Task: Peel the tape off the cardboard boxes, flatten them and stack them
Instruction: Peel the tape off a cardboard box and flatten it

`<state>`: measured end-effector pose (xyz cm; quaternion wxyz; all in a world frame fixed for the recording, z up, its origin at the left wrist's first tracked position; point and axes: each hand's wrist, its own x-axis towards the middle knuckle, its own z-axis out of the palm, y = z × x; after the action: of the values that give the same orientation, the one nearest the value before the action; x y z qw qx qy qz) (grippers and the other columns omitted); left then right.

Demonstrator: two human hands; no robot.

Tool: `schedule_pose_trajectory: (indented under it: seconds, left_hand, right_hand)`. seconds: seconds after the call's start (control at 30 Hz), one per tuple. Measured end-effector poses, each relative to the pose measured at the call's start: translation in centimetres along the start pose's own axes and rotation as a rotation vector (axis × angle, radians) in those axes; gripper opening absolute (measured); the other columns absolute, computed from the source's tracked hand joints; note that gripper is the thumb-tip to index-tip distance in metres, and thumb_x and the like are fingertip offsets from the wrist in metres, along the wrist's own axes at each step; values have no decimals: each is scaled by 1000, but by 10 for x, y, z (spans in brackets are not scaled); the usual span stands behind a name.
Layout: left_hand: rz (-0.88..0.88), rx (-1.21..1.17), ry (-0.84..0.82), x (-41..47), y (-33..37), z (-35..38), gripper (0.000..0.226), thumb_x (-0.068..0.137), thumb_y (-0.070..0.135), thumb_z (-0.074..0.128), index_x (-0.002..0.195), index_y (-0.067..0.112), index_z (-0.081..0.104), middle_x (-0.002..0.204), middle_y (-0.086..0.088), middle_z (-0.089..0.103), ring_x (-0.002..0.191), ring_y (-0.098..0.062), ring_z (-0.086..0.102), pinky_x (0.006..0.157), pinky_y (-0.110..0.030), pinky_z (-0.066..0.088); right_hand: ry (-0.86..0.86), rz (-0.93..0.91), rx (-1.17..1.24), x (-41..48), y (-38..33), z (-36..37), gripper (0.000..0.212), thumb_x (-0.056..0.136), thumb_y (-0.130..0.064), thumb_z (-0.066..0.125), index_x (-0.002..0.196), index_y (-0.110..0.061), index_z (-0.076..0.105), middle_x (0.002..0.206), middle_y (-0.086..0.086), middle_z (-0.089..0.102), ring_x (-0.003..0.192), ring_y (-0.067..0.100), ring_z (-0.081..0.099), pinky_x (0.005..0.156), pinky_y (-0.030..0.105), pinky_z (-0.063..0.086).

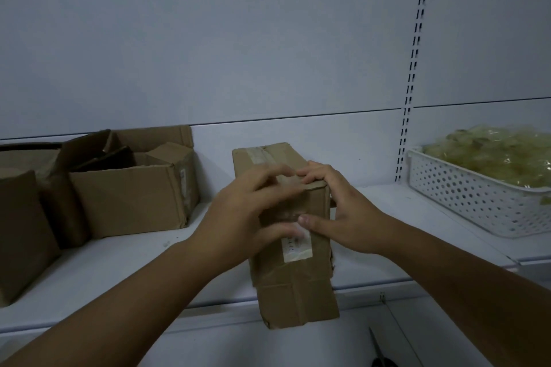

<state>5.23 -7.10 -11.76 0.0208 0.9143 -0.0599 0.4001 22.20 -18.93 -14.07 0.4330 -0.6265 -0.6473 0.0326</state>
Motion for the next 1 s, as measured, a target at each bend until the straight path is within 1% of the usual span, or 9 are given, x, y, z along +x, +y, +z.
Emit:
schedule_pose_trajectory:
  seconds: [0.1, 0.2, 0.3, 0.43, 0.5, 0.6, 0.77, 0.9, 1.0]
  left_hand:
    - [74, 148, 57, -1, -3, 8, 29, 81, 34, 61, 98, 14, 74, 113, -10, 64, 98, -16, 52, 74, -31, 53]
    - [178, 194, 130, -3, -8, 16, 22, 82, 26, 61, 78, 9, 74, 106, -7, 64, 102, -20, 51, 72, -37, 54]
    - [254, 221, 137, -10, -14, 22, 19, 85, 23, 62, 82, 7, 71, 107, -4, 57, 105, -21, 52, 81, -38, 50]
    - [214, 241, 109, -4, -9, 18, 20, 87, 22, 58, 80, 7, 70, 91, -7, 68, 88, -15, 54, 67, -30, 50]
    - [147, 211, 59, 3, -3, 9, 20, 85, 26, 56, 79, 12, 70, 90, 0, 68, 84, -9, 53, 64, -23, 50]
    - [-159, -135, 60, 14, 7, -12, 12, 83, 36, 51, 81, 30, 61, 91, 22, 58, 88, -5, 57, 72, -13, 50]
    - [-537, -604, 77, 39, 1, -26, 10, 90, 15, 56, 80, 16, 59, 79, -5, 69, 74, -17, 67, 70, -35, 56]
    - [-643, -672, 119, 50, -32, -26, 15, 97, 16, 45, 83, 15, 51, 73, 3, 67, 75, -13, 64, 76, -34, 52]
    - [-651, -480, 18, 55, -41, -23, 16, 98, 22, 44, 84, 16, 51, 75, 4, 66, 72, -10, 62, 79, -39, 50]
  right_hand:
    - [25, -12, -3, 0, 2, 3, 48, 79, -30, 72, 110, -44, 38, 141, -13, 38, 128, -16, 22, 93, -2, 28]
    - [12, -8, 14, -1, 1, 1, 55, 74, -31, 77, 111, -42, 38, 140, -18, 36, 127, -18, 24, 92, 2, 35]
    - [-5, -9, -13, -1, 0, -1, 61, 70, -29, 80, 113, -42, 38, 140, -22, 34, 127, -18, 25, 92, 4, 37]
    - [-10, -7, -33, -1, 0, -1, 64, 69, -29, 81, 112, -44, 37, 141, -20, 34, 126, -22, 20, 95, 6, 36]
    - [-15, 5, -42, -1, -2, -1, 63, 70, -30, 80, 111, -46, 36, 142, -20, 34, 127, -19, 22, 97, 12, 38]
    - [-27, 41, -41, -2, -5, 0, 62, 71, -30, 79, 110, -49, 34, 139, -21, 33, 124, -6, 34, 95, 19, 46]
    - [-56, 50, -68, -1, -8, -5, 63, 70, -31, 79, 112, -49, 36, 127, -38, 30, 117, -9, 40, 85, 8, 44]
    - [-47, 66, -112, 0, -12, -15, 60, 67, -27, 82, 109, -45, 44, 121, -42, 31, 113, -13, 41, 80, 4, 42]
    - [-93, 83, -196, 3, -17, -35, 53, 67, -25, 82, 102, -43, 47, 124, -35, 40, 116, -8, 43, 89, 8, 39]
